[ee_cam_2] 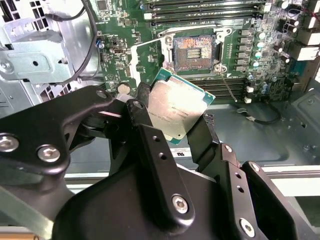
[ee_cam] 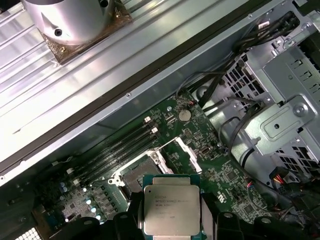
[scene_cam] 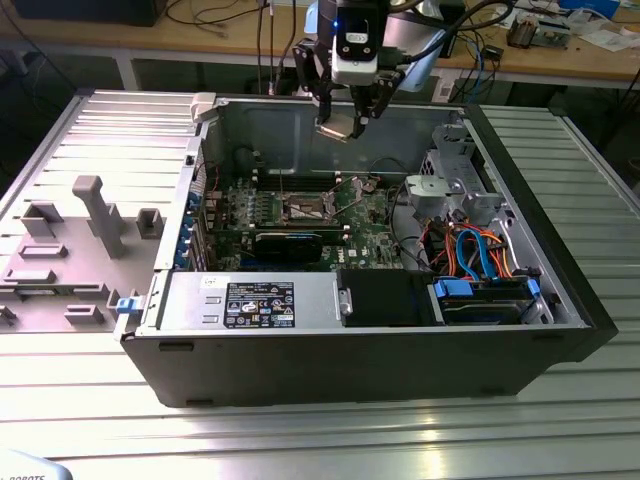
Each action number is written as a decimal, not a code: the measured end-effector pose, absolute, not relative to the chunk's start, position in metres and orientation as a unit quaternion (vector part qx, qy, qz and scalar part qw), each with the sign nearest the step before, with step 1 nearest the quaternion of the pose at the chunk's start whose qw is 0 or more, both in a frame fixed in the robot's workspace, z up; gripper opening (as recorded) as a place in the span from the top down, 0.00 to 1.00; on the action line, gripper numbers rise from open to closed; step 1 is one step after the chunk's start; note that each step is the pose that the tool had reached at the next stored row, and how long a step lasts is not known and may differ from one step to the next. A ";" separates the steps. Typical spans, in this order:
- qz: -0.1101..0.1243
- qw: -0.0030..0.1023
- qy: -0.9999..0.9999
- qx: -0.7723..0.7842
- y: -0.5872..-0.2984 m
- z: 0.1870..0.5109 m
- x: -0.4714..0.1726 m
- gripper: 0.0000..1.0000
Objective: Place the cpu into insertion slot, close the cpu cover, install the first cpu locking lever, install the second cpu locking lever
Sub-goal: 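Place the cpu into insertion slot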
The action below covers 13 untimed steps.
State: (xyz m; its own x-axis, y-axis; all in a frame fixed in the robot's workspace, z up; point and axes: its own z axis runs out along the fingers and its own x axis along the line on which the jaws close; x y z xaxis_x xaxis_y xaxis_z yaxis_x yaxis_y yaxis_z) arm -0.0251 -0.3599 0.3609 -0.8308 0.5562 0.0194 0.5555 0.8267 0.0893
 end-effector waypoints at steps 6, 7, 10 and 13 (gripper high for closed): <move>0.046 0.005 0.950 0.307 -0.360 0.361 -0.025 0.45; 0.046 0.005 0.950 0.309 -0.360 0.361 -0.025 0.45; 0.045 0.005 0.946 0.321 -0.360 0.361 -0.025 0.45; 0.045 0.006 0.944 0.328 -0.360 0.360 -0.025 0.45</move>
State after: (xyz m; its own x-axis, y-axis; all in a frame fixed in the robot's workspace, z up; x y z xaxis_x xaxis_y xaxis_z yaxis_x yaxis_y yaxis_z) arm -0.0251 -0.3599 0.3604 -0.7850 0.6192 0.0193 0.6182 0.7810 0.0894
